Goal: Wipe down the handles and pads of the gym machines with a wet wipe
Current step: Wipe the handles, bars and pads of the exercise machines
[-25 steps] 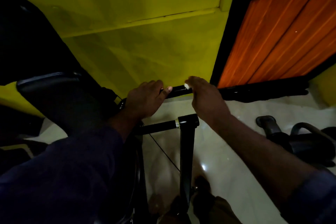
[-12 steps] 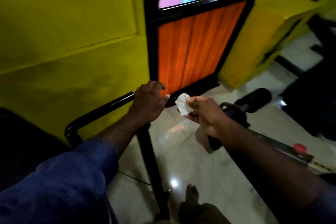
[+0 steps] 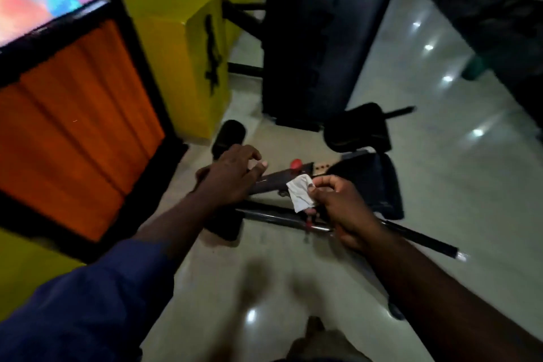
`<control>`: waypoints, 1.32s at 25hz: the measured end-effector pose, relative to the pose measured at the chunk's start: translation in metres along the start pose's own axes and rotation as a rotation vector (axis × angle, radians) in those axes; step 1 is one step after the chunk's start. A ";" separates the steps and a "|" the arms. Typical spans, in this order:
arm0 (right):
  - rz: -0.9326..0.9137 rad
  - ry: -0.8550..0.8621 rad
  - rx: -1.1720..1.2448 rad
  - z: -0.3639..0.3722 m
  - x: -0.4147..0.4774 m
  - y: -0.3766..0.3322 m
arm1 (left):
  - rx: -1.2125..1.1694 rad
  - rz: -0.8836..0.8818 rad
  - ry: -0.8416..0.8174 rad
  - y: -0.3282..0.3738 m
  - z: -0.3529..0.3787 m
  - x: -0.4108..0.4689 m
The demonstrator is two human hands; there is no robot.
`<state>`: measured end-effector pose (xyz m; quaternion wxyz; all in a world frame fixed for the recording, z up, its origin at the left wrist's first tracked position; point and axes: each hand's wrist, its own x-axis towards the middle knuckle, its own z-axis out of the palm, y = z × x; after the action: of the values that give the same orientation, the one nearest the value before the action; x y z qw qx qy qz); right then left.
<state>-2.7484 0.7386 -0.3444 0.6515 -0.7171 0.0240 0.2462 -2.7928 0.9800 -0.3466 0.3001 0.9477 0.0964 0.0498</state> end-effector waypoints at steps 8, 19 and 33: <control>0.020 0.406 -0.005 -0.224 0.056 0.037 | 0.122 0.285 -0.365 0.137 0.152 0.127; 0.061 0.914 -0.582 -0.303 0.073 0.166 | 0.397 0.913 -0.764 0.210 0.309 0.221; 0.105 1.334 -0.702 -0.231 0.147 0.232 | 0.294 1.468 -0.843 0.205 0.401 0.266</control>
<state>-2.6279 0.5275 -0.6084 0.2196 -0.8774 0.3676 -0.2164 -2.4408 0.6484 -0.5452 0.0771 0.7387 -0.6552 -0.1380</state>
